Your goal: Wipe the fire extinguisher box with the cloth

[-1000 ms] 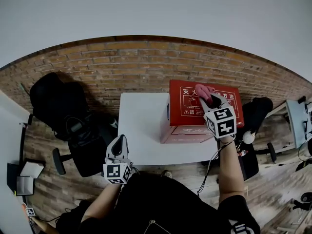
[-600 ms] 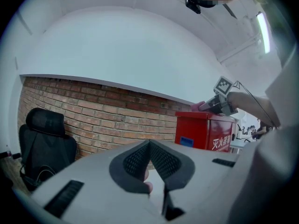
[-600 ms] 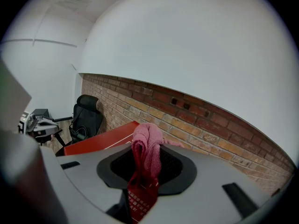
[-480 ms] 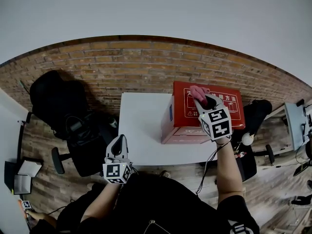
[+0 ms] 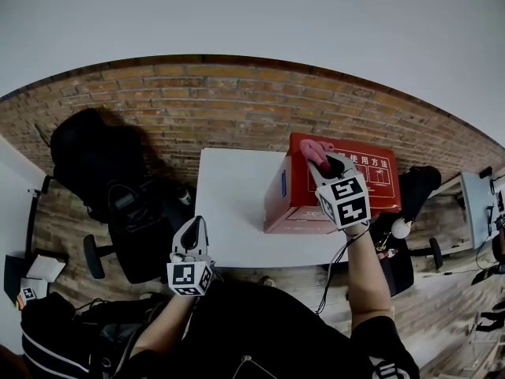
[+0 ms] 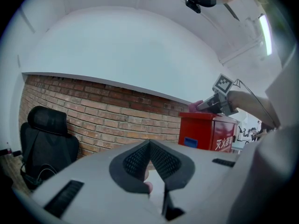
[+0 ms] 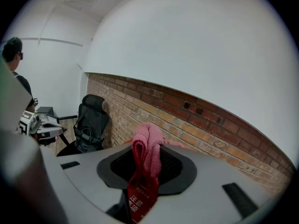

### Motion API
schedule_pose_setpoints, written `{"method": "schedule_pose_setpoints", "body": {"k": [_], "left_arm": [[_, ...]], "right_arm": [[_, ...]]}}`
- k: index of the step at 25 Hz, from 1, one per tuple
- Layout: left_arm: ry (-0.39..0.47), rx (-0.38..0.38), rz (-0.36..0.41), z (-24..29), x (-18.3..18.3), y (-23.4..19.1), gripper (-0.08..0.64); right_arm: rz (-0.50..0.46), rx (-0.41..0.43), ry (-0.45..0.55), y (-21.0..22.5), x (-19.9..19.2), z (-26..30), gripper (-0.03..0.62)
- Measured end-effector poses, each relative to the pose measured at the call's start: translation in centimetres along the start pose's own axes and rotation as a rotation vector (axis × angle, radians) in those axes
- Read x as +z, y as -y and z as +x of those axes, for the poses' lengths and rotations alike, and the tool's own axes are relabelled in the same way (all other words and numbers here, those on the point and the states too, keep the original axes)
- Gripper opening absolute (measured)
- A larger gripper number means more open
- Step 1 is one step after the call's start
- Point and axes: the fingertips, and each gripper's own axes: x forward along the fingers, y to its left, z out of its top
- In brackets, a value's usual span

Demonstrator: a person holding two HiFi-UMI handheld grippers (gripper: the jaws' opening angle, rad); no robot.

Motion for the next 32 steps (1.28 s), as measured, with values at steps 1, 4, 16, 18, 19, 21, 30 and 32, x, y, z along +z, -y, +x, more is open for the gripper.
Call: {"method": "schedule_pose_setpoints", "body": {"k": [1, 4, 16, 18, 19, 21, 30, 32], "left_arm": [[0.000, 0.001, 0.000, 0.0, 0.0, -0.2, 0.021], [0.000, 0.000, -0.002, -0.1, 0.0, -0.6, 0.021], [-0.001, -0.015, -0.012, 0.2, 0.0, -2.8, 0.021], [-0.002, -0.021, -0.013, 0.3, 0.0, -3.3, 0.021], [-0.002, -0.024, -0.014, 0.4, 0.0, -3.6, 0.021], [-0.002, -0.030, -0.018, 0.5, 0.1, -4.2, 0.021], [-0.013, -0.048, -0.046, 0.6, 0.4, -7.3, 0.021], [-0.016, -0.054, -0.056, 0.8, 0.4, -7.8, 0.021]], "right_arm": [[-0.002, 0.001, 0.000, -0.2, 0.2, 0.1, 0.117], [-0.005, 0.006, 0.003, -1.0, 0.6, 0.5, 0.117], [-0.009, 0.024, 0.010, -3.6, 2.3, 1.6, 0.117], [-0.011, 0.008, 0.004, -3.5, 2.3, 1.8, 0.117], [-0.012, -0.002, 0.000, -3.3, 2.3, 2.0, 0.117], [-0.005, -0.016, -0.005, -2.9, 2.4, 2.3, 0.117], [0.045, -0.057, -0.036, -1.0, 3.7, 4.7, 0.117], [0.047, -0.072, -0.039, -0.6, 4.1, 5.4, 0.117]]}}
